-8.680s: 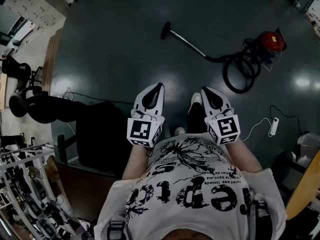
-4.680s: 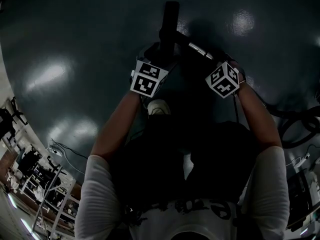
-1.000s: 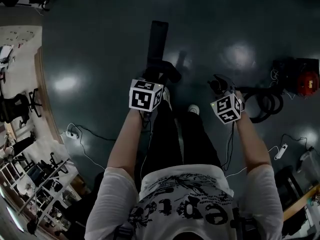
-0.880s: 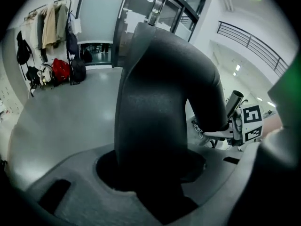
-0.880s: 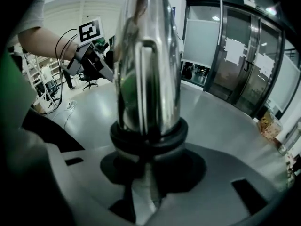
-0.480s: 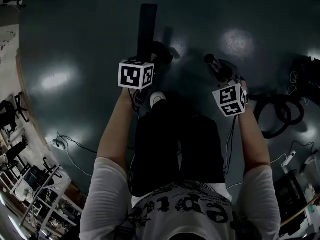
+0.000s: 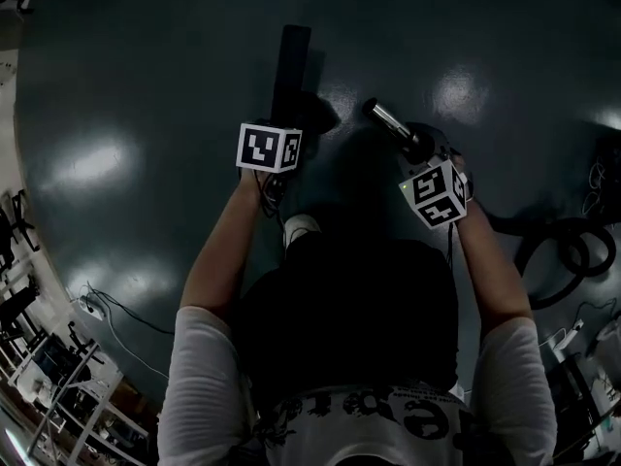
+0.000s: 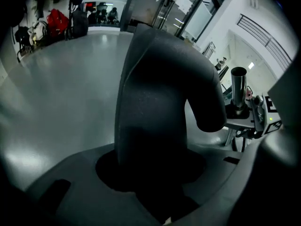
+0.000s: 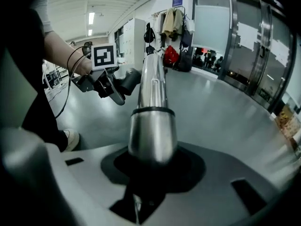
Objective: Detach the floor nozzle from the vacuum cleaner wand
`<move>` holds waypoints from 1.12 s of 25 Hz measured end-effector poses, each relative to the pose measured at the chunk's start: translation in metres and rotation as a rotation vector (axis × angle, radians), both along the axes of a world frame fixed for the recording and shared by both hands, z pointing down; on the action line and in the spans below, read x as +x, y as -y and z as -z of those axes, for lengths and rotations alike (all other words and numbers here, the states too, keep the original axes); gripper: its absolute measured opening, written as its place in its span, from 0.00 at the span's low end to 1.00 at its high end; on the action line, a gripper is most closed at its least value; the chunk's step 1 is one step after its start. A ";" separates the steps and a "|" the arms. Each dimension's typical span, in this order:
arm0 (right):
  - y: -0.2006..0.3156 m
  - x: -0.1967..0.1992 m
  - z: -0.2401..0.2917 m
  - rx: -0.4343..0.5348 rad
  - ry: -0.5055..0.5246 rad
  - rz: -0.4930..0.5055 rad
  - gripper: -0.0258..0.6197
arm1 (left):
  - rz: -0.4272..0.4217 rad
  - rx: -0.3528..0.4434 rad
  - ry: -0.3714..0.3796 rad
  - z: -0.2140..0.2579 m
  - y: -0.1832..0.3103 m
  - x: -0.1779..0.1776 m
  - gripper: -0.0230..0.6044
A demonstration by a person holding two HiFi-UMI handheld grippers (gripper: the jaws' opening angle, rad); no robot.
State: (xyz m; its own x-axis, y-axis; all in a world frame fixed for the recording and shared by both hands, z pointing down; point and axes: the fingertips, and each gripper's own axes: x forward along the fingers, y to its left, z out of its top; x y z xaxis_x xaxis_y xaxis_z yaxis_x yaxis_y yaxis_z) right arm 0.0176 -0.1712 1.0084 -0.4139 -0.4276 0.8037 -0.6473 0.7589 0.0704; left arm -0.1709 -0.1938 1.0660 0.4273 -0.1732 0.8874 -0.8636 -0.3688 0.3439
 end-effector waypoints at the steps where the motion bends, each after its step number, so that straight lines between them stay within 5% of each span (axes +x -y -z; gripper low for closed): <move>1: -0.006 -0.003 -0.016 -0.040 -0.011 0.004 0.25 | 0.013 -0.020 -0.008 -0.014 -0.006 -0.001 0.33; 8: -0.028 -0.013 -0.105 -0.227 -0.082 0.031 0.25 | 0.010 -0.040 0.086 -0.088 -0.018 -0.024 0.33; 15: -0.042 -0.018 -0.149 -0.288 -0.156 0.034 0.25 | -0.025 -0.065 0.108 -0.102 -0.028 -0.028 0.33; 19: -0.037 -0.009 -0.149 -0.281 -0.112 0.003 0.25 | -0.027 -0.047 0.115 -0.100 -0.024 -0.017 0.34; 21: -0.037 -0.007 -0.150 -0.294 -0.089 -0.034 0.27 | -0.058 -0.047 0.062 -0.099 -0.029 -0.009 0.41; 25: -0.024 -0.005 -0.144 -0.200 -0.153 -0.052 0.41 | -0.113 0.005 0.026 -0.091 -0.030 -0.002 0.82; 28: -0.013 -0.012 -0.120 -0.144 -0.087 -0.067 0.43 | -0.112 0.085 0.055 -0.081 -0.018 -0.016 0.82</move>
